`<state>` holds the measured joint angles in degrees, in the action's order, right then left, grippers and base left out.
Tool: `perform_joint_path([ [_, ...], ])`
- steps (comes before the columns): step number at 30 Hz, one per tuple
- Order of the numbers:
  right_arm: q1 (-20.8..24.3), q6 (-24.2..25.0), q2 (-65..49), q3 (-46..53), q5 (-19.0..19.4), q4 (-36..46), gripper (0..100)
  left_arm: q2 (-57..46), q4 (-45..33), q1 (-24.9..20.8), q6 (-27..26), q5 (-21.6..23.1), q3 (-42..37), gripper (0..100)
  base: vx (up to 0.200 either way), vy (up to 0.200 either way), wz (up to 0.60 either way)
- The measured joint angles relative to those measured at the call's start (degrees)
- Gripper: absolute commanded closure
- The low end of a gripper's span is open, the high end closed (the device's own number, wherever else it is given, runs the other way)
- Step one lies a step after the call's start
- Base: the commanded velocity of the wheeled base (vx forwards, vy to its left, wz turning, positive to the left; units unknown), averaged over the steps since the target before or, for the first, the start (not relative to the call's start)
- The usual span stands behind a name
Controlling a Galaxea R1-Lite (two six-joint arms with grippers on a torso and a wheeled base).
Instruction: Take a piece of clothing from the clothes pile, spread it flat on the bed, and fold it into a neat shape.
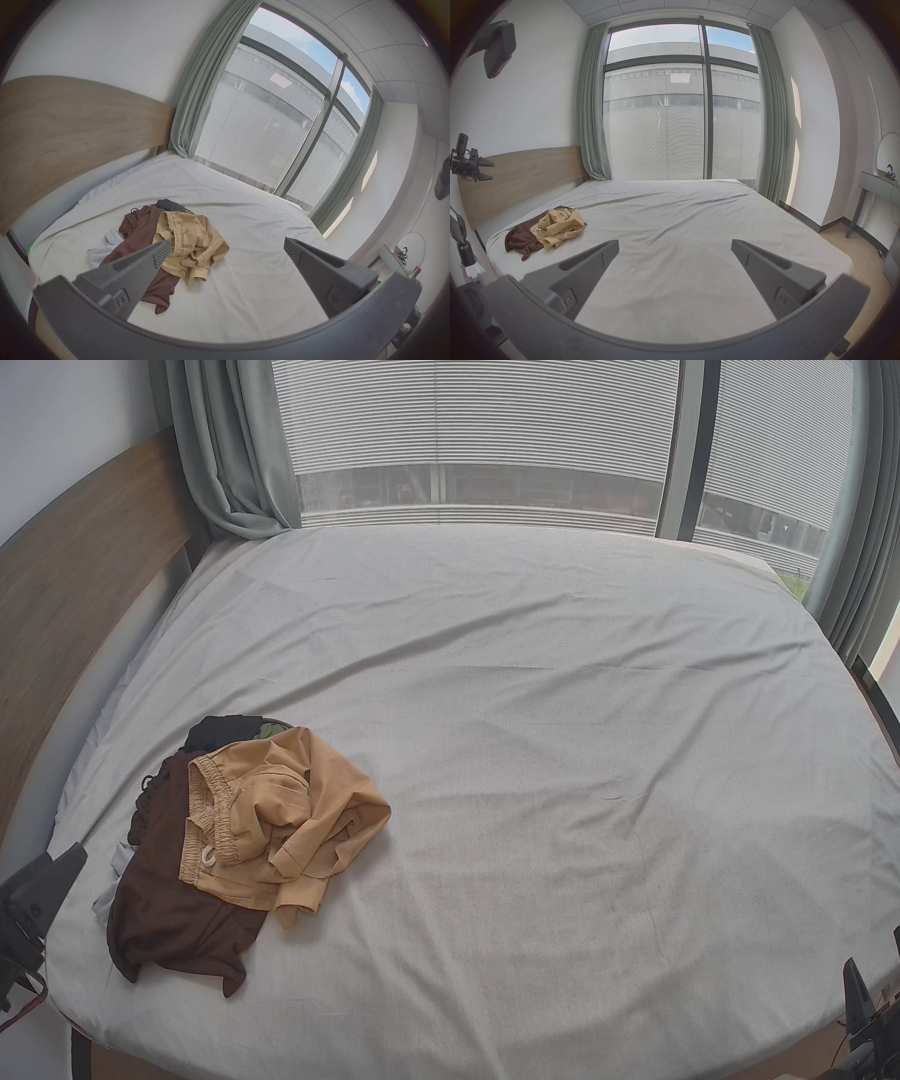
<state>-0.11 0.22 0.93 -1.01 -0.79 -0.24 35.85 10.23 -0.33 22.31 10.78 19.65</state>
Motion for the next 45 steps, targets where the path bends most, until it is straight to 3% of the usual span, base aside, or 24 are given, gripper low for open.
perform_joint_path([
  [15, 0.0, -0.1, 0.0, 0.0, -0.1, 0.0, 0, 16.0, 9.3, -0.1, 1.1, 4.0, 0.7, 0, 0.0, 0.0, 0.0],
  [26, 0.0, -0.1, 0.0, 0.0, -0.1, -0.1, 0, 26.2, 16.3, 0.3, 1.5, 4.4, 0.9, 0, 0.0, 0.0, 0.0],
  [45, 0.0, -0.1, 0.0, 0.0, 0.0, -0.1, 0, 50.1, 36.4, 2.6, 4.9, 4.8, 1.1, 0, 0.0, 0.0, 0.0],
])
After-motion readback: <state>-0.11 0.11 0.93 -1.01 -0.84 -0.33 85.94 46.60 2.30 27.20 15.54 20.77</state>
